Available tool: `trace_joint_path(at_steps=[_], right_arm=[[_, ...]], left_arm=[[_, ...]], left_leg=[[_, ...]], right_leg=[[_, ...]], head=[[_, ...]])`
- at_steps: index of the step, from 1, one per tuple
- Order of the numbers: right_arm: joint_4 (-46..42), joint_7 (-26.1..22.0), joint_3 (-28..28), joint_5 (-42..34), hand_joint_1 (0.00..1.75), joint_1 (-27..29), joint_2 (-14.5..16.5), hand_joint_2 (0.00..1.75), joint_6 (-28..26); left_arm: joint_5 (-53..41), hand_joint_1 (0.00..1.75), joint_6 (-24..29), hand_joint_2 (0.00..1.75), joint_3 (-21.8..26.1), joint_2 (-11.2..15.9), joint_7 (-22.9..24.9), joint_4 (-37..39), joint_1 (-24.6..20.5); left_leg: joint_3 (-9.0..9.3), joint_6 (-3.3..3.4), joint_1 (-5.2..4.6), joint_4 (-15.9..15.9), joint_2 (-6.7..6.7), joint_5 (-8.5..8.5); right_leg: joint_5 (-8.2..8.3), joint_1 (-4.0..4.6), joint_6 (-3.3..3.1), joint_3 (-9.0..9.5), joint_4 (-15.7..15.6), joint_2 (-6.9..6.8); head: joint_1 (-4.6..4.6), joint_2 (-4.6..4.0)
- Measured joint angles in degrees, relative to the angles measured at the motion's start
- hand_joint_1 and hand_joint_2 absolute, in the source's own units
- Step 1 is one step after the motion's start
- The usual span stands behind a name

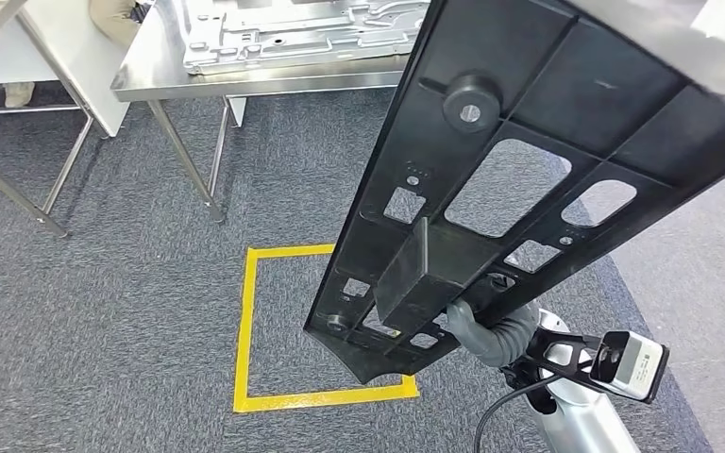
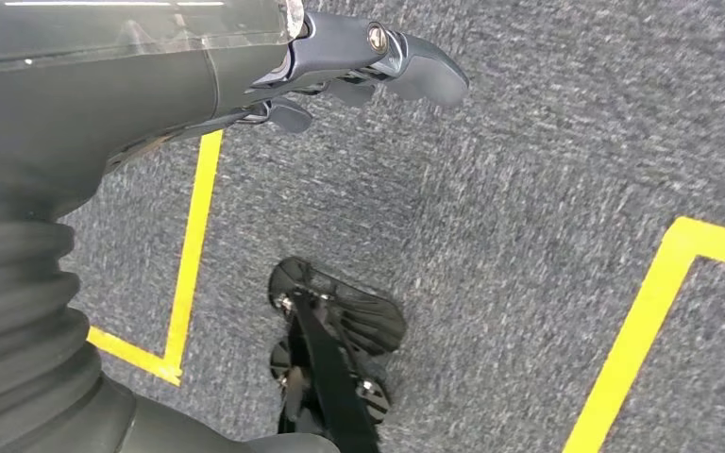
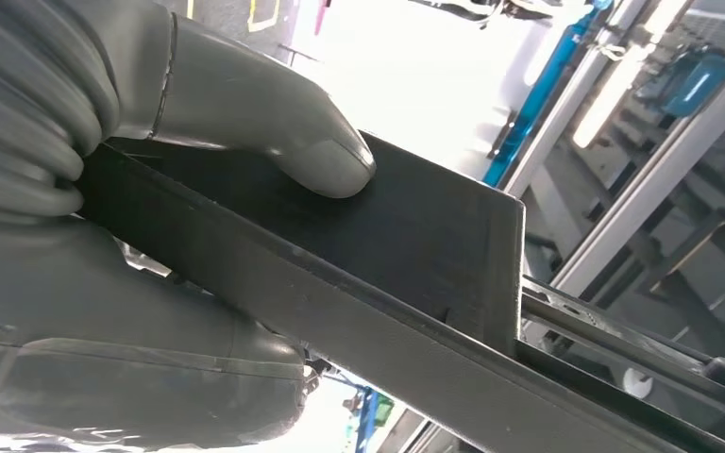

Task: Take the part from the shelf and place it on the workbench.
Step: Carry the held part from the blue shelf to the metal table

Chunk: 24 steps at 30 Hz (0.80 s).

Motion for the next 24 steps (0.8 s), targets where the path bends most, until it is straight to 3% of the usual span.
trace_joint_path(at_steps=[2, 4, 6, 9, 10, 12, 13, 14, 15, 16, 17, 19, 20, 24], right_arm=[[0.35, 0.0, 0.01, 0.05, 1.75, -0.09, 0.11, 1.75, -0.08], [0.62, -0.02, 0.02, 0.09, 1.75, -0.24, 0.35, 1.75, -0.1], [0.85, -0.04, 0.04, 0.14, 1.75, -0.33, 0.54, 1.75, -0.12], [1.0, -0.05, 0.05, 0.18, 1.75, -0.48, 0.63, 1.75, -0.18], [1.01, -0.07, 0.04, 0.19, 1.75, -0.59, 0.65, 1.75, -0.23], [1.15, -0.1, 0.04, 0.19, 1.75, -0.73, 0.65, 1.75, -0.32], [1.27, -0.1, 0.04, 0.19, 1.75, -0.73, 0.65, 1.75, -0.35], [1.41, -0.1, 0.05, 0.19, 1.75, -0.7, 0.65, 1.75, -0.37], [1.51, -0.1, 0.05, 0.19, 1.75, -0.7, 0.65, 1.75, -0.38], [1.57, -0.1, 0.05, 0.19, 1.75, -0.72, 0.65, 1.75, -0.4], [1.59, -0.11, 0.05, 0.19, 1.75, -0.76, 0.65, 1.75, -0.44], [1.62, -0.11, 0.05, 0.14, 1.75, -0.83, 0.69, 1.75, -0.49], [1.65, -0.12, 0.05, 0.06, 1.75, -0.85, 0.74, 1.75, -0.51], [1.98, -0.02, 0.07, 0.21, 1.75, -1.1, 0.94, 1.75, -0.63]], left_arm=[[-0.03, 0.0, 0.04, 1.75, 0.11, 0.07, 0.0, 0.0, 0.02], [-0.1, 0.0, 0.1, 1.75, 0.19, 0.25, -0.02, 0.01, -0.05], [-0.14, 0.0, 0.13, 1.75, 0.23, 0.39, -0.07, 0.01, -0.11], [-0.12, 0.0, 0.13, 1.75, 0.26, 0.42, -0.14, 0.0, -0.16], [-0.11, 0.0, 0.13, 1.75, 0.27, 0.4, -0.15, 0.0, -0.19], [-0.12, 0.0, 0.11, 1.75, 0.27, 0.37, -0.15, 0.0, -0.19], [-0.12, 0.0, 0.11, 1.75, 0.27, 0.36, -0.15, 0.0, -0.18], [-0.12, 0.0, 0.11, 1.75, 0.27, 0.34, -0.15, 0.0, -0.16], [-0.12, 0.0, 0.11, 1.75, 0.27, 0.32, -0.15, 0.0, -0.16], [-0.13, 0.0, 0.11, 1.75, 0.27, 0.3, -0.15, 0.0, -0.16], [-0.13, 0.0, 0.11, 1.75, 0.27, 0.28, -0.15, 0.0, -0.16], [-0.13, 0.0, 0.13, 1.75, 0.27, 0.27, -0.15, 0.0, -0.17], [-0.13, 0.0, 0.15, 1.75, 0.27, 0.27, -0.15, 0.0, -0.17], [-0.36, 0.0, 0.17, 1.75, 0.29, 0.27, -0.16, 0.0, -0.17]], left_leg=[[2.95, 0.77, -0.18, -7.23, -0.2, 4.56], [5.82, 1.63, -0.56, -14.0, -0.56, 7.2], [6.45, 2.09, -0.92, -15.8, -0.72, 7.26], [7.01, 2.73, -0.64, -16.73, -0.54, 7.69], [7.26, 2.95, -0.45, -17.08, -0.44, 7.85], [7.41, 3.2, -0.39, -17.24, -0.26, 7.84], [7.41, 3.21, -0.4, -17.21, -0.2, 7.77], [7.44, 3.19, -0.39, -17.17, -0.16, 7.7], [7.5, 3.11, -0.38, -17.09, -0.14, 7.59], [7.61, 2.97, -0.34, -16.95, -0.14, 7.42], [7.72, 2.76, -0.32, -16.74, -0.15, 7.19], [7.75, 2.17, -0.51, -16.22, -0.16, 6.64], [7.7, 1.84, -0.62, -16.05, -0.16, 6.44], [7.51, 0.5, -0.37, -15.14, -0.19, 5.51]], right_leg=[[-0.21, 0.2, -0.01, 0.42, 0.0, 0.4], [-0.39, 0.39, 0.3, 0.5, 0.11, 0.69], [-0.44, 0.31, 0.89, 0.32, 0.12, 0.86], [-1.34, 0.2, 1.84, -0.07, 1.21, 0.67], [-2.64, 0.17, 2.11, -1.04, 3.36, 0.52], [-6.29, -0.13, 2.54, -4.73, 10.82, 0.31], [-7.59, -0.28, 2.74, -6.67, 14.45, 0.28], [-7.84, -0.43, 2.9, -7.87, 16.49, 0.24], [-6.87, -0.58, 3.01, -7.88, 16.15, 0.15], [-4.93, -0.73, 3.08, -6.7, 13.43, 0.0], [-2.68, -0.86, 3.08, -4.72, 9.21, -0.24], [-0.17, -0.8, 2.72, -1.52, 2.44, -0.57], [0.02, -0.7, 2.39, -0.93, 1.1, -0.6], [-0.16, -0.49, 0.87, -0.74, 0.71, -0.47]], head=[[0.0, 0.01], [0.03, 0.0], [0.05, 0.0], [0.13, 0.0], [0.18, -0.01], [0.25, -0.01], [0.25, 0.0], [0.25, 0.0], [0.25, 0.01], [0.26, 0.0], [0.26, 0.0], [0.23, 0.0], [0.15, 0.01], [-0.04, 0.0]])
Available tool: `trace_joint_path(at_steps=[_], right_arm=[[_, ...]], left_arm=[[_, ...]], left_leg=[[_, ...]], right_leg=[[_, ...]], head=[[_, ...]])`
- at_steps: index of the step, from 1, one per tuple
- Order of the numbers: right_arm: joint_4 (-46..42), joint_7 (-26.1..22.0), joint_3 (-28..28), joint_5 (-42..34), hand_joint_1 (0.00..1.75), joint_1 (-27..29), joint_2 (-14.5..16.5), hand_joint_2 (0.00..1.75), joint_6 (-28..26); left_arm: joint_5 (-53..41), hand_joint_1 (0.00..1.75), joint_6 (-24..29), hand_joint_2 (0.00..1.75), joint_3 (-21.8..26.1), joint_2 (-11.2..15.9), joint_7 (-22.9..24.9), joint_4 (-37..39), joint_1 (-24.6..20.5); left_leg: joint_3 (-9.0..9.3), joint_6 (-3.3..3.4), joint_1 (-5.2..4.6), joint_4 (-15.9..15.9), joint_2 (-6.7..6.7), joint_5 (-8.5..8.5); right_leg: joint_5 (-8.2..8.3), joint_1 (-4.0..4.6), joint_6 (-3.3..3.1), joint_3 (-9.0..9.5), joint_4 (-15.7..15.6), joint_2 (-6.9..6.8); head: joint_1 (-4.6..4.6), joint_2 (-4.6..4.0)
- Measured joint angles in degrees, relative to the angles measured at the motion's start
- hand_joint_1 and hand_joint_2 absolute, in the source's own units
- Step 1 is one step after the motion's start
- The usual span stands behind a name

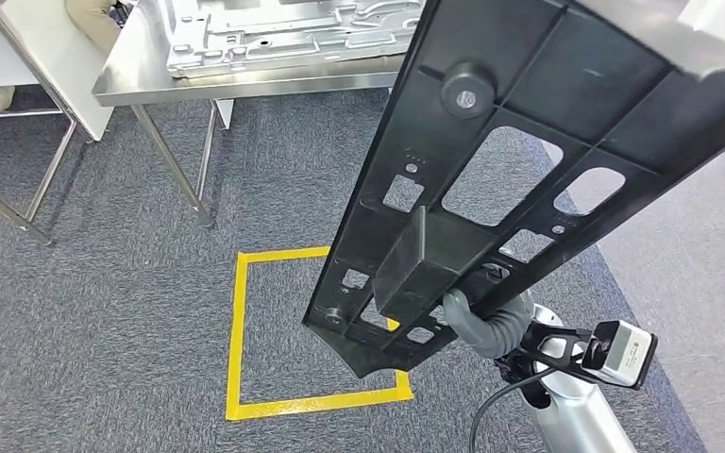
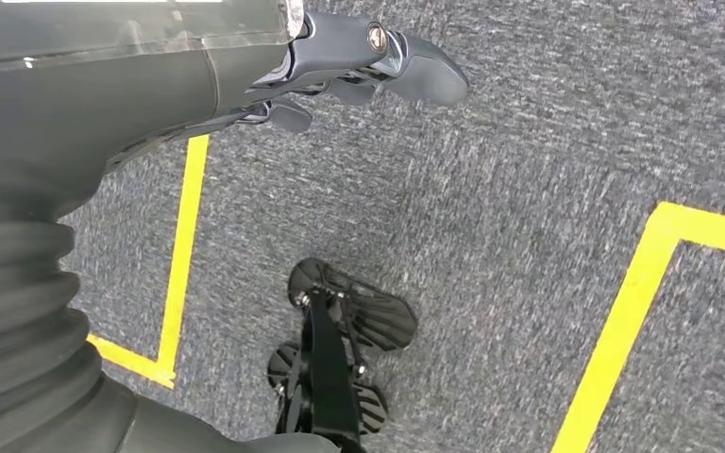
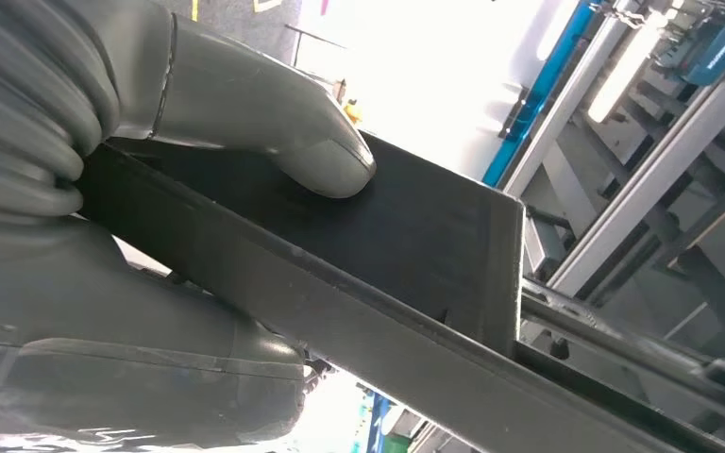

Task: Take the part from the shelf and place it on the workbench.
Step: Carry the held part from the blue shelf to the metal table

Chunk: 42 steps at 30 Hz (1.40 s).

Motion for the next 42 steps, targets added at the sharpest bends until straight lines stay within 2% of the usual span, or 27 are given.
trace_joint_path(at_steps=[2, 4, 5, 6, 7, 9, 11, 12, 14, 16, 17, 19, 20, 21, 22, 24, 26, 29, 31, 32, 34, 35, 36, 37, 39, 40, 42], right_arm=[[0.27, 0.06, 0.13, 0.56, 1.75, -0.49, 0.18, 1.75, -0.22], [0.66, 0.08, 0.3, 0.91, 1.75, -0.88, 0.3, 1.75, -0.39], [0.86, 0.13, 0.39, 0.96, 1.75, -0.97, 0.33, 1.75, -0.44], [1.04, 0.21, 0.5, 0.96, 1.75, -1.08, 0.35, 1.75, -0.51], [1.16, 0.33, 0.63, 0.97, 1.75, -1.23, 0.37, 1.75, -0.63], [1.25, 0.56, 0.9, 1.08, 1.75, -1.68, 0.46, 1.75, -1.04], [1.27, 0.7, 1.06, 1.24, 1.75, -2.03, 0.55, 1.75, -1.37], [1.28, 0.75, 1.12, 1.24, 1.75, -2.12, 0.59, 1.75, -1.42], [1.27, 0.71, 1.25, 0.88, 1.75, -2.24, 0.67, 1.75, -1.4], [1.23, 0.5, 1.34, 0.35, 1.75, -2.42, 0.71, 1.75, -1.36], [1.22, 0.43, 1.35, 0.13, 1.75, -2.47, 0.71, 1.75, -1.36], [1.25, 0.34, 1.36, -0.22, 1.75, -2.35, 0.71, 1.75, -1.36], [1.27, 0.32, 1.36, -0.37, 1.75, -2.21, 0.69, 1.75, -1.36], [1.28, 0.3, 1.36, -0.49, 1.75, -2.11, 0.67, 1.75, -1.35], [1.3, 0.27, 1.36, -0.58, 1.75, -2.05, 0.66, 1.75, -1.34], [1.3, 0.24, 1.35, -0.81, 1.75, -2.04, 0.63, 1.75, -1.33], [1.28, 0.21, 1.33, -1.16, 1.75, -2.03, 0.63, 1.75, -1.29], [1.25, 0.11, 1.24, -1.55, 1.75, -1.88, 0.6, 1.75, -1.14], [1.22, 0.04, 1.22, -1.59, 1.75, -1.85, 0.61, 1.75, -1.07], [1.2, 0.01, 1.21, -1.59, 1.75, -1.83, 0.63, 1.75, -0.99], [1.2, -0.02, 1.2, -1.59, 1.75, -1.71, 0.66, 1.75, -0.8], [1.2, -0.02, 1.2, -1.58, 1.75, -1.58, 0.67, 1.75, -0.68], [1.2, -0.02, 1.2, -1.56, 1.75, -1.45, 0.67, 1.75, -0.57], [1.2, -0.02, 1.19, -1.52, 1.75, -1.33, 0.67, 1.75, -0.45], [1.19, -0.03, 1.15, -1.45, 1.75, -1.22, 0.69, 1.75, -0.24], [1.15, -0.04, 1.09, -1.43, 1.75, -1.22, 0.71, 1.75, -0.16], [1.06, -0.06, 0.95, -1.39, 1.75, -1.19, 0.76, 1.75, -0.07]], left_arm=[[-0.24, 0.0, 0.0, 1.75, 0.01, 0.03, 0.0, 0.0, -0.02], [-0.42, 0.0, 0.0, 1.75, 0.05, 0.08, 0.02, 0.0, 0.02], [-0.51, 0.0, 0.0, 1.75, 0.07, 0.1, 0.03, 0.0, 0.08], [-0.62, 0.0, 0.0, 1.75, 0.09, 0.1, 0.03, 0.0, 0.14], [-0.71, 0.0, 0.0, 1.75, 0.1, 0.11, 0.03, 0.0, 0.18], [-0.87, 0.0, 0.0, 1.75, 0.17, 0.22, 0.04, 0.0, 0.1], [-0.97, 0.0, -0.03, 1.75, 0.24, 0.38, 0.05, 0.0, -0.11], [-1.01, 0.0, -0.05, 1.75, 0.28, 0.48, 0.06, 0.0, -0.18], [-1.18, 0.0, -0.07, 1.75, 0.35, 0.57, 0.11, 0.0, -0.12], [-1.43, 0.0, -0.07, 1.75, 0.38, 0.62, 0.17, 0.0, -0.08], [-1.53, 0.0, -0.08, 1.75, 0.38, 0.61, 0.19, 0.0, -0.12], [-1.6, 0.0, -0.1, 1.75, 0.39, 0.61, 0.19, 0.0, -0.21], [-1.62, 0.0, -0.11, 1.75, 0.4, 0.61, 0.19, 0.0, -0.2], [-1.64, 0.0, -0.12, 1.75, 0.42, 0.61, 0.19, 0.0, -0.17], [-1.65, 0.0, -0.13, 1.75, 0.43, 0.61, 0.19, 0.0, -0.16], [-1.67, 0.0, -0.13, 1.75, 0.45, 0.61, 0.19, 0.0, -0.16], [-1.68, 0.0, -0.13, 1.75, 0.5, 0.61, 0.19, 0.0, -0.17], [-1.69, 0.0, -0.1, 1.75, 0.79, 0.6, 0.19, 0.0, -0.12], [-1.75, 0.0, -0.07, 1.75, 1.0, 0.57, 0.17, 0.0, -0.11], [-1.82, 0.0, -0.04, 1.75, 1.1, 0.56, 0.16, 0.0, -0.1], [-1.94, 0.0, -0.01, 1.75, 1.29, 0.54, 0.14, 0.0, -0.02], [-1.96, 0.0, 0.0, 1.75, 1.35, 0.53, 0.14, 0.0, 0.05], [-1.98, 0.0, 0.0, 1.75, 1.38, 0.51, 0.14, 0.0, 0.11], [-2.0, 0.0, 0.0, 1.75, 1.39, 0.5, 0.14, 0.0, 0.15], [-2.06, 0.0, 0.0, 1.75, 1.4, 0.51, 0.14, 0.0, 0.15], [-2.08, 0.0, 0.0, 1.75, 1.41, 0.54, 0.14, 0.0, 0.11], [-2.11, 0.0, 0.02, 1.75, 1.42, 0.58, 0.15, 0.0, 0.04]], left_leg=[[-2.26, -0.41, 0.1, 5.03, -0.03, -2.81], [-6.3, -0.57, 0.11, 12.99, -0.04, -6.15], [-7.76, -0.53, 0.11, 15.56, -0.03, -6.66], [-8.17, -0.37, 0.08, 15.92, -0.02, -5.99], [-7.41, -0.09, 0.03, 13.91, 0.03, -4.25], [-3.79, 0.95, -0.39, 5.97, 0.97, -0.1], [-1.4, 1.87, -1.04, 0.62, 2.07, 1.58], [-1.2, 2.13, -1.3, -0.02, 2.31, 1.43], [-1.13, 2.46, -1.22, -0.56, 1.71, 1.72], [-0.78, 2.96, -0.83, -1.21, 1.32, 2.07], [-0.62, 3.14, -0.66, -1.44, 1.18, 2.19], [-0.62, 3.35, -0.67, -1.46, 0.86, 2.14], [-0.61, 3.36, -0.67, -1.42, 0.69, 2.09], [-0.57, 3.33, -0.66, -1.37, 0.52, 2.03], [-0.49, 3.24, -0.63, -1.29, 0.36, 1.94], [-0.27, 2.92, -0.62, -1.05, 0.11, 1.61], [-0.28, 2.38, -0.77, -0.71, -0.06, 1.23], [-0.37, 1.34, -0.74, -0.64, -0.09, 1.0], [-0.98, 0.63, -0.54, 1.04, -0.09, -0.17], [-2.14, 0.33, -0.43, 3.59, -0.1, -1.59], [-5.95, -0.14, -0.28, 11.39, -0.11, -5.08], [-7.78, -0.28, -0.21, 14.75, -0.1, -6.09], [-8.77, -0.33, -0.17, 16.27, -0.1, -5.99], [-8.57, -0.29, -0.14, 15.34, -0.1, -4.67], [-5.26, 0.11, -0.13, 7.78, -0.1, -0.23], [-3.37, 0.42, -0.26, 3.75, -0.1, 1.3], [-1.5, 1.08, -0.53, -0.2, -0.12, 2.06]], right_leg=[[-0.05, -0.05, -0.53, 0.18, -0.17, -0.22], [-0.21, 0.2, -0.86, 0.23, -0.14, -0.51], [-0.3, 0.36, -0.97, 0.3, -0.12, -0.68], [-0.41, 0.53, -1.05, 0.43, -0.11, -0.84], [-0.54, 0.68, -1.09, 0.66, -0.11, -1.02], [-0.88, 0.97, -1.04, 1.22, -0.12, -1.45], [-1.11, 1.18, -0.69, 1.4, -0.08, -1.89], [-1.15, 1.21, -0.45, 1.35, -0.09, -2.15], [-1.29, 1.16, 0.15, 1.4, -0.12, -2.57], [-2.8, 1.06, 0.79, 0.68, 1.94, -1.84], [-4.34, 0.93, 1.06, -0.55, 4.68, -1.23], [-7.76, 0.62, 1.48, -4.47, 12.48, -0.38], [-8.46, 0.47, 1.66, -6.06, 15.32, -0.3], [-8.09, 0.32, 1.8, -6.77, 16.25, -0.27], [-6.57, 0.18, 1.88, -6.28, 14.74, -0.27], [-2.39, -0.06, 1.82, -2.83, 6.99, -0.27], [-0.33, 0.0, 1.41, -0.24, 1.15, -0.22], [-0.26, 0.22, 0.44, 0.11, -0.03, -0.08], [-0.17, 0.1, -0.22, 0.49, -0.45, -0.07], [-0.18, 0.01, -0.49, 0.69, -0.61, -0.1], [-0.35, 0.08, -0.81, 0.85, -0.63, -0.13], [-0.42, 0.12, -0.88, 0.9, -0.62, -0.11], [-0.51, 0.14, -0.88, 1.0, -0.62, -0.07], [-0.64, 0.15, -0.83, 1.19, -0.61, -0.02], [-1.01, 0.16, -0.59, 1.77, -0.61, 0.05], [-1.22, 0.26, -0.39, 1.99, -0.56, 0.08], [-1.45, 0.4, 0.13, 2.09, -0.55, 0.09]], head=[[-0.24, -0.01], [-0.38, -0.01], [-0.38, 0.0], [-0.38, 0.0], [-0.38, 0.0], [-0.34, 0.0], [-0.29, 0.0], [-0.27, 0.0], [-0.27, 0.0], [-0.21, 0.0], [-0.18, 0.0], [-0.14, 0.0], [-0.15, 0.0], [-0.15, 0.0], [-0.15, 0.01], [-0.14, -0.01], [-0.18, 0.0], [-0.21, 0.0], [-0.28, 0.0], [-0.36, 0.0], [-0.46, -0.01], [-0.46, 0.0], [-0.46, 0.0], [-0.47, 0.0], [-0.46, -0.01], [-0.46, -0.02], [-0.43, -0.01]])
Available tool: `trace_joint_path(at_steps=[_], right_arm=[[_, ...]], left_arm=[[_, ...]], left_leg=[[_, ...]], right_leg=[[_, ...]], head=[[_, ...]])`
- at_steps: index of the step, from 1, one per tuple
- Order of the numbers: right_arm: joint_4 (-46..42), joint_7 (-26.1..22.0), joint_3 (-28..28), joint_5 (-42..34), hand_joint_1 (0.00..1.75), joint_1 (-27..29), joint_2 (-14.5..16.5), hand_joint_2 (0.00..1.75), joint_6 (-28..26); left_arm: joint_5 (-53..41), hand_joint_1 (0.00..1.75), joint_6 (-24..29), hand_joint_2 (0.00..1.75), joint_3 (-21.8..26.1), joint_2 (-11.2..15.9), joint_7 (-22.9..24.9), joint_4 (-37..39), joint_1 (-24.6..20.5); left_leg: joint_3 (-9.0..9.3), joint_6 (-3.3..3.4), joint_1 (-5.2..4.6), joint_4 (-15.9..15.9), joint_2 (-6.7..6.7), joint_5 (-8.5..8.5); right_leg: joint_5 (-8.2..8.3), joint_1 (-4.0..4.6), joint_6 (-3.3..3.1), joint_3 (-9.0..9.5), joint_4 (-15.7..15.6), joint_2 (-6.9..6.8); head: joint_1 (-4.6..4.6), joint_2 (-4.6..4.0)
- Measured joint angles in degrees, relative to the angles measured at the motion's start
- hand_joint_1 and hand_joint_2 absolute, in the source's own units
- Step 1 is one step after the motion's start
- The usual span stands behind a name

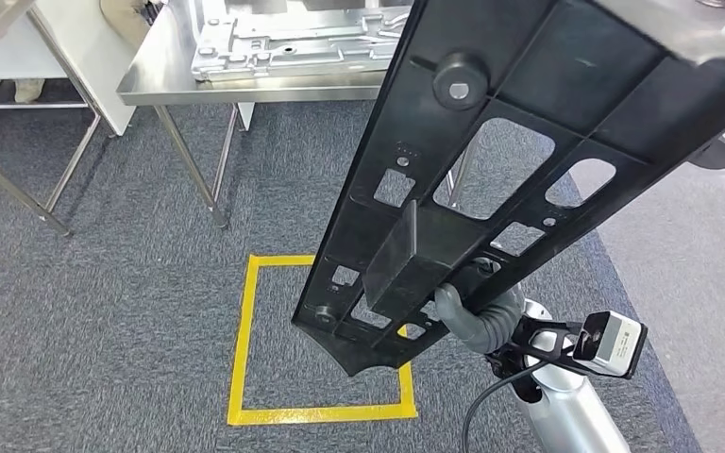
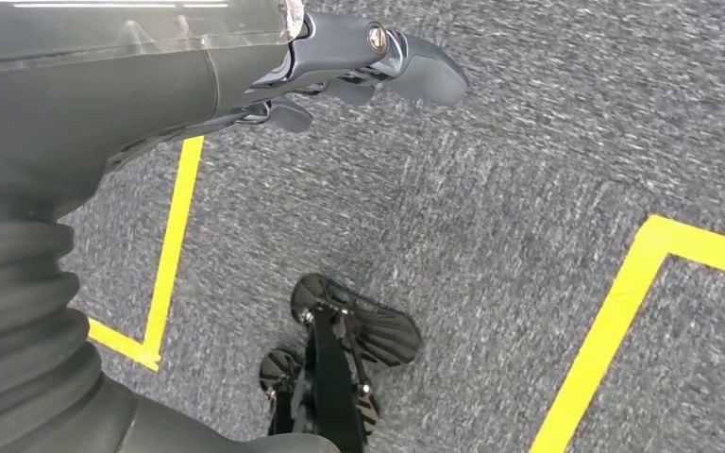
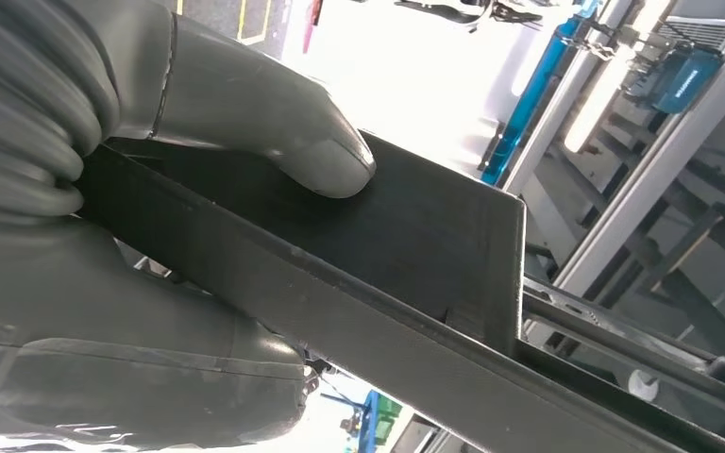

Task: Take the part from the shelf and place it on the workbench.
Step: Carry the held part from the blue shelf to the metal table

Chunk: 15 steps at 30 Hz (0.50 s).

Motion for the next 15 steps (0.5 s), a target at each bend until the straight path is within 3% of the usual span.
trace_joint_path(at_steps=[4, 5, 7, 8, 9, 10, 11, 13, 15], right_arm=[[-0.24, -0.03, -0.45, 0.03, 1.75, 0.09, 0.01, 1.75, 0.33], [-0.28, -0.04, -0.6, 0.02, 1.75, 0.1, 0.0, 1.75, 0.48], [-0.29, -0.05, -0.92, -0.01, 1.75, 0.33, -0.01, 1.75, 0.76], [-0.28, -0.05, -1.04, -0.02, 1.75, 0.54, -0.01, 1.75, 0.81], [-0.28, -0.05, -1.14, -0.02, 1.75, 0.73, -0.02, 1.75, 0.87], [-0.27, -0.05, -1.2, -0.03, 1.75, 0.85, -0.03, 1.75, 0.91], [-0.27, -0.05, -1.26, -0.04, 1.75, 0.91, -0.04, 1.75, 0.94], [-0.28, -0.05, -1.43, -0.07, 1.75, 0.91, -0.05, 1.75, 1.0], [-0.29, -0.05, -1.59, -0.1, 1.75, 0.92, -0.04, 1.75, 1.03]], left_arm=[[-0.14, 0.0, 0.15, 1.75, 0.02, 0.01, 0.05, 0.0, 0.05], [-0.16, 0.0, 0.16, 1.75, 0.03, 0.01, 0.07, 0.0, 0.01], [-0.2, 0.0, 0.16, 1.75, 0.04, 0.01, 0.08, 0.0, -0.07], [-0.23, 0.0, 0.16, 1.75, 0.05, 0.01, 0.08, 0.0, -0.08], [-0.31, 0.0, 0.16, 1.75, 0.05, 0.01, 0.08, 0.0, -0.05], [-0.39, 0.0, 0.15, 1.75, 0.05, 0.01, 0.08, 0.0, -0.01], [-0.48, 0.0, 0.14, 1.75, 0.05, 0.0, 0.08, 0.0, 0.03], [-0.58, 0.0, 0.08, 1.75, 0.05, -0.01, 0.05, 0.0, 0.01], [-0.62, 0.0, 0.05, 1.75, 0.05, -0.02, -0.01, 0.0, -0.03]], left_leg=[[0.53, 1.33, 0.17, -0.84, -0.07, -0.09], [0.76, 1.65, 0.32, -1.1, -0.06, -0.02], [0.95, 2.1, 0.29, -1.17, -0.02, -0.15], [1.03, 2.2, 0.26, -1.14, -0.04, -0.27], [1.17, 2.25, 0.23, -1.11, -0.07, -0.42], [1.37, 2.21, 0.22, -1.06, -0.13, -0.61], [1.67, 2.12, 0.22, -0.99, -0.2, -0.88], [2.22, 1.74, 0.1, -0.75, -0.32, -1.55], [2.4, 1.2, -0.06, -0.6, -0.4, -2.1]], right_leg=[[-0.97, 0.05, 1.21, -0.39, 1.06, 0.0], [-2.17, 0.05, 1.42, -1.4, 3.27, 0.01], [-5.42, -0.09, 1.69, -5.46, 10.93, 0.03], [-6.45, -0.14, 1.81, -7.63, 14.58, 0.02], [-6.46, -0.2, 1.88, -9.09, 16.6, 0.02], [-5.29, -0.25, 1.89, -9.4, 16.29, 0.01], [-3.06, -0.31, 1.81, -8.48, 13.5, 0.01], [1.24, -0.25, 1.41, -5.03, 5.2, -0.01], [2.47, -0.05, 1.02, -3.08, 0.68, -0.01]], head=[[0.09, 0.01], [0.14, 0.0], [0.21, 0.01], [0.2, 0.0], [0.2, 0.01], [0.21, 0.01], [0.21, 0.01], [0.21, 0.01], [0.16, 0.0]])
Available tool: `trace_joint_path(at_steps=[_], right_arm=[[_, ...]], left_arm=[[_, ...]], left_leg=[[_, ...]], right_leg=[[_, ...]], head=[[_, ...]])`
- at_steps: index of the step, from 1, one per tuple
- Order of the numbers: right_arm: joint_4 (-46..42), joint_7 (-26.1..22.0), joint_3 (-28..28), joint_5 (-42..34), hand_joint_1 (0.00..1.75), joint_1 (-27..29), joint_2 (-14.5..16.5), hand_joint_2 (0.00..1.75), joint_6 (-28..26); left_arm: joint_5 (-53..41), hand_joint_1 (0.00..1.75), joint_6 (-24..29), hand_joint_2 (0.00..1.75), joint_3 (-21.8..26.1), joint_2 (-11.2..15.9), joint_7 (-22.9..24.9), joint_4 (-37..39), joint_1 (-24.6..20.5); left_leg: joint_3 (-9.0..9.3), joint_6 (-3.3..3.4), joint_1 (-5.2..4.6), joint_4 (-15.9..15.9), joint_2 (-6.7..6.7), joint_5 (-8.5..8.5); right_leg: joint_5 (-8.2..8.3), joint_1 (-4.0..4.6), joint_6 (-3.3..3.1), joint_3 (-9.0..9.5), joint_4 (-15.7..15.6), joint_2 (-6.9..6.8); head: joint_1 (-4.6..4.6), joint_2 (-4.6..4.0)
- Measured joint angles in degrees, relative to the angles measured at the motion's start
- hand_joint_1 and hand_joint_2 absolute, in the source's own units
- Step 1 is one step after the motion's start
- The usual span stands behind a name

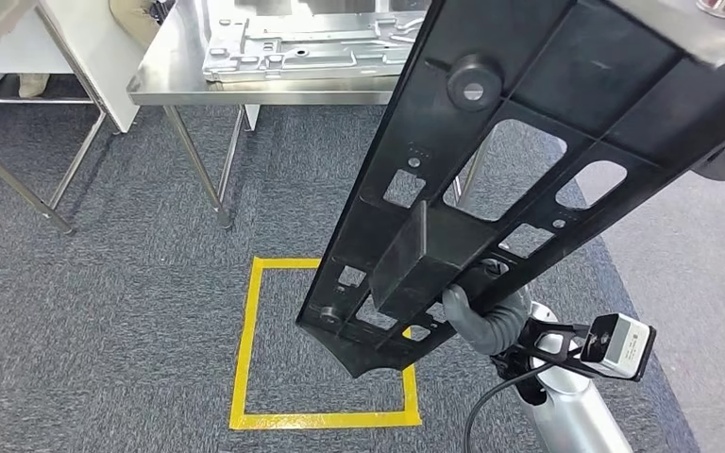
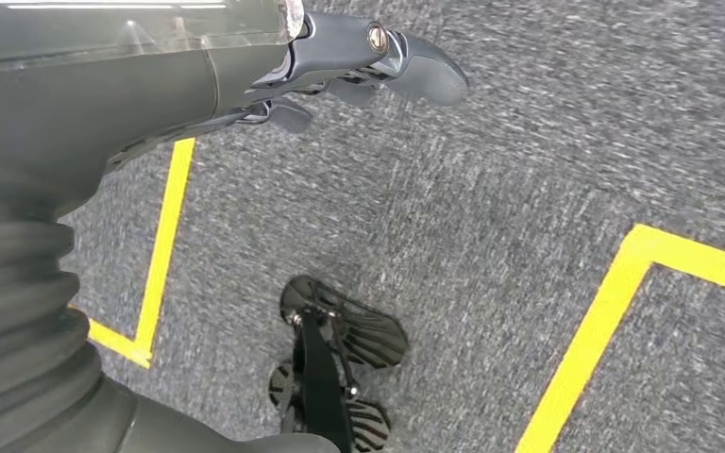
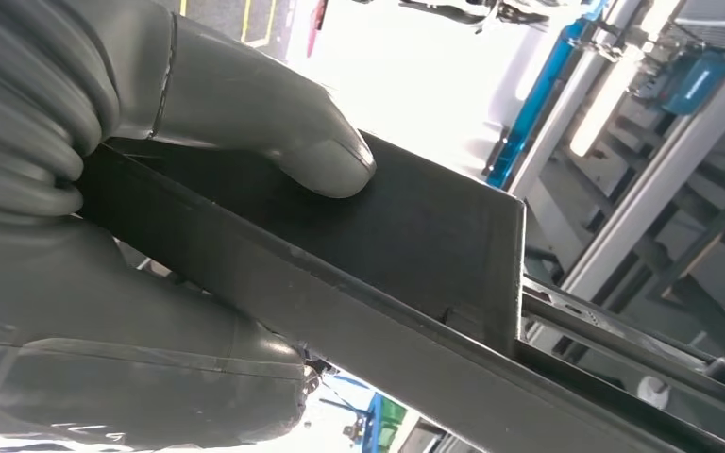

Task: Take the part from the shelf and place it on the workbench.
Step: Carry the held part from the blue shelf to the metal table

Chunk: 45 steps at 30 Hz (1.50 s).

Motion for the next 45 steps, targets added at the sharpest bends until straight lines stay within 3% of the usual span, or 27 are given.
trace_joint_path(at_steps=[3, 5, 8, 9, 10, 12, 14, 15, 19, 21, 23, 24, 25, 26, 28, 29, 30, 32, 35, 36, 39, 40, 41, 43, 45], right_arm=[[-0.12, 0.0, -0.19, 0.04, 1.75, 0.11, 0.04, 1.75, 0.15], [-0.35, 0.0, -0.29, 0.11, 1.75, 0.15, 0.15, 1.75, 0.36], [-0.5, 0.0, -0.38, 0.18, 1.75, 0.39, 0.28, 1.75, 0.69], [-0.5, 0.0, -0.42, 0.2, 1.75, 0.55, 0.28, 1.75, 0.77], [-0.5, 0.0, -0.48, 0.21, 1.75, 0.69, 0.28, 1.75, 0.84], [-0.55, 0.0, -0.65, 0.22, 1.75, 0.86, 0.33, 1.75, 0.9], [-0.74, 0.0, -0.86, 0.23, 1.75, 0.88, 0.45, 1.75, 0.97], [-0.91, 0.0, -0.95, 0.23, 1.75, 0.89, 0.51, 1.75, 1.0], [-1.57, 0.0, -1.26, 0.1, 1.75, 0.99, 0.58, 1.75, 1.44], [-1.82, 0.0, -1.51, -0.03, 1.75, 0.95, 0.58, 1.75, 1.75], [-1.9, 0.0, -1.7, -0.1, 1.75, 1.07, 0.58, 1.75, 1.85], [-1.9, 0.0, -1.79, -0.12, 1.75, 1.2, 0.58, 1.75, 1.85], [-1.9, 0.0, -1.91, -0.13, 1.75, 1.32, 0.58, 1.75, 1.85], [-1.9, 0.0, -2.06, -0.13, 1.75, 1.39, 0.58, 1.75, 1.86], [-1.92, 0.0, -2.34, -0.13, 1.75, 1.45, 0.58, 1.75, 1.86], [-1.93, 0.0, -2.43, -0.11, 1.75, 1.44, 0.58, 1.75, 1.86], [-1.99, 0.0, -2.45, -0.1, 1.75, 1.46, 0.59, 1.75, 1.86], [-2.18, 0.0, -2.49, -0.07, 1.75, 1.5, 0.59, 1.75, 1.87], [-2.43, 0.0, -2.57, -0.05, 1.75, 1.39, 0.74, 1.75, 1.96], [-2.49, 0.0, -2.57, -0.07, 1.75, 1.3, 0.84, 1.75, 1.98], [-2.56, 0.0, -2.57, -0.09, 1.75, 1.24, 1.03, 1.75, 2.03], [-2.56, 0.0, -2.57, -0.08, 1.75, 1.29, 1.05, 1.75, 2.03], [-2.57, 0.0, -2.57, -0.08, 1.75, 1.32, 1.07, 1.75, 2.03], [-2.64, 0.0, -2.57, -0.03, 1.75, 1.34, 1.15, 1.75, 2.03], [-2.76, 0.0, -2.57, 0.09, 1.75, 1.31, 1.33, 1.75, 2.03]], left_arm=[[-0.14, 0.0, -0.01, 1.75, 0.0, 0.01, -0.13, -0.01, -0.05], [-0.24, 0.0, -0.04, 1.75, 0.01, 0.02, -0.19, -0.02, -0.1], [-0.34, 0.0, -0.07, 1.75, 0.09, 0.04, -0.22, -0.02, 0.01], [-0.37, 0.0, -0.07, 1.75, 0.14, 0.03, -0.22, -0.02, 0.09], [-0.42, 0.0, -0.07, 1.75, 0.18, 0.02, -0.22, -0.02, 0.16], [-0.54, 0.0, -0.07, 1.75, 0.27, 0.03, -0.22, -0.02, 0.19], [-0.64, 0.0, -0.06, 1.75, 0.34, 0.05, -0.23, -0.02, 0.12], [-0.71, 0.0, -0.04, 1.75, 0.37, 0.05, -0.25, -0.02, 0.09], [-1.06, 0.0, 0.1, 1.75, 0.43, 0.04, -0.24, -0.02, 0.15], [-1.16, 0.0, 0.11, 1.75, 0.53, 0.04, -0.24, -0.02, 0.07], [-1.28, 0.0, 0.11, 1.75, 0.75, 0.04, -0.23, -0.02, -0.01], [-1.32, 0.0, 0.11, 1.75, 0.87, 0.04, -0.22, -0.02, 0.01], [-1.37, 0.0, 0.11, 1.75, 0.99, 0.04, -0.21, -0.02, 0.07], [-1.43, 0.0, 0.11, 1.75, 1.1, 0.04, -0.19, -0.02, 0.11], [-1.63, 0.0, 0.11, 1.75, 1.23, -0.02, -0.17, -0.01, 0.14], [-1.75, 0.0, 0.11, 1.75, 1.27, -0.08, -0.16, -0.01, 0.11], [-1.84, 0.0, 0.12, 1.75, 1.28, -0.12, -0.15, 0.0, 0.04], [-1.98, 0.0, 0.13, 1.75, 1.32, -0.14, -0.14, 0.0, -0.06], [-2.23, 0.0, 0.12, 1.75, 1.35, -0.04, -0.14, -0.02, -0.15], [-2.28, 0.0, 0.11, 1.75, 1.36, -0.01, -0.14, -0.02, -0.22], [-2.35, 0.0, 0.11, 1.75, 1.38, 0.08, -0.13, -0.02, -0.17], [-2.39, 0.0, 0.11, 1.75, 1.39, 0.1, -0.13, -0.02, -0.08], [-2.45, 0.0, 0.11, 1.75, 1.4, 0.11, -0.13, -0.02, -0.01], [-2.61, 0.0, 0.11, 1.75, 1.45, 0.15, -0.13, -0.02, 0.06], [-2.84, 0.0, 0.1, 1.75, 1.58, 0.19, -0.13, -0.01, 0.0]], left_leg=[[0.25, -0.99, 0.04, 0.03, 0.03, -0.51], [-0.77, -1.61, 0.15, 2.81, 0.06, -2.08], [-6.84, -2.24, 0.43, 14.05, 0.05, -6.47], [-8.55, -2.36, 0.51, 16.54, 0.05, -6.74], [-9.18, -2.41, 0.58, 16.68, 0.06, -5.75], [-7.13, -2.29, 0.68, 10.48, 0.08, -0.95], [-4.02, -1.74, 0.48, 3.28, 0.07, 2.21], [-3.2, -1.36, 0.34, 1.4, 0.05, 2.59], [-2.17, 0.36, 0.33, 0.25, -0.1, 1.84], [-1.3, 1.06, 0.37, -0.03, -0.14, 1.51], [-0.9, 1.47, 0.19, -0.02, -0.14, 1.02], [-0.66, 1.55, 0.06, 0.0, -0.16, 0.75], [-0.35, 1.58, -0.08, 0.02, -0.18, 0.44], [0.09, 1.57, -0.22, 0.03, -0.22, 0.11], [1.15, 1.43, -0.48, 0.01, -0.26, -0.65], [1.49, 1.26, -0.56, 0.01, -0.28, -1.0], [1.63, 0.99, -0.57, -0.02, -0.25, -1.32], [1.87, 0.32, -0.59, 0.31, -0.17, -1.44], [1.44, -0.61, -0.58, 2.87, -0.11, -2.28], [0.06, -0.89, -0.45, 5.54, -0.11, -3.39], [-6.35, -1.79, 0.17, 15.37, -0.11, -7.24], [-7.64, -2.07, 0.37, 16.31, -0.1, -7.15], [-7.93, -2.27, 0.57, 15.17, -0.09, -5.78], [-5.95, -2.41, 0.88, 7.97, -0.03, -0.44], [-4.0, -1.87, 0.73, 2.14, 0.1, 2.13]], right_leg=[[-0.43, -0.03, -0.71, 0.39, -0.57, 0.15], [-0.57, -0.33, -1.33, 1.11, -1.05, 0.1], [-1.25, -0.37, -1.71, 1.99, -1.16, 0.01], [-1.54, -0.37, -1.69, 2.3, -1.15, 0.04], [-1.84, -0.38, -1.63, 2.68, -1.15, 0.07], [-2.57, -0.42, -1.36, 3.74, -1.15, 0.11], [-3.3, -0.28, -0.79, 4.56, -1.16, 0.15], [-3.54, -0.21, -0.47, 4.73, -1.21, 0.17], [-3.94, -0.25, 0.72, 4.66, 0.23, 0.17], [-6.05, -0.36, 1.06, 2.22, 5.01, 0.14], [-8.91, -0.36, 1.27, -2.58, 12.56, 0.14], [-9.41, -0.37, 1.28, -4.63, 15.17, 0.14], [-8.82, -0.35, 1.15, -5.77, 15.89, 0.14], [-7.01, -0.26, 0.87, -5.71, 14.28, 0.14], [-1.97, 0.17, -0.2, -3.22, 6.81, 0.08], [-0.94, 0.49, -0.67, -2.0, 3.4, 0.04], [-0.57, 0.74, -1.04, -1.2, 1.23, 0.01], [-1.02, 0.91, -1.38, -0.65, -0.2, 0.04], [-0.37, 0.27, -1.79, 1.21, -1.24, -0.02], [-0.53, 0.11, -1.9, 1.83, -1.47, -0.06], [-1.47, 0.06, -2.02, 2.84, -1.58, -0.03], [-1.83, 0.01, -1.94, 3.23, -1.55, 0.03], [-2.24, -0.07, -1.81, 3.73, -1.52, 0.09], [-3.21, -0.24, -1.36, 4.98, -1.51, 0.13], [-4.02, -0.26, -0.69, 5.84, -1.51, 0.12]], head=[[-0.01, -0.01], [-0.18, 0.0], [-0.39, 0.01], [-0.39, 0.01], [-0.39, 0.0], [-0.39, 0.0], [-0.41, 0.0], [-0.4, 0.0], [-0.35, 0.01], [-0.19, 0.01], [-0.1, 0.01], [-0.1, 0.0], [-0.09, 0.0], [-0.09, 0.0], [-0.12, -0.01], [-0.18, 0.0], [-0.21, 0.0], [-0.28, 0.01], [-0.48, 0.01], [-0.63, 0.01], [-0.99, 0.01], [-1.02, 0.01], [-1.01, 0.01], [-1.01, 0.01], [-1.04, 0.01]])
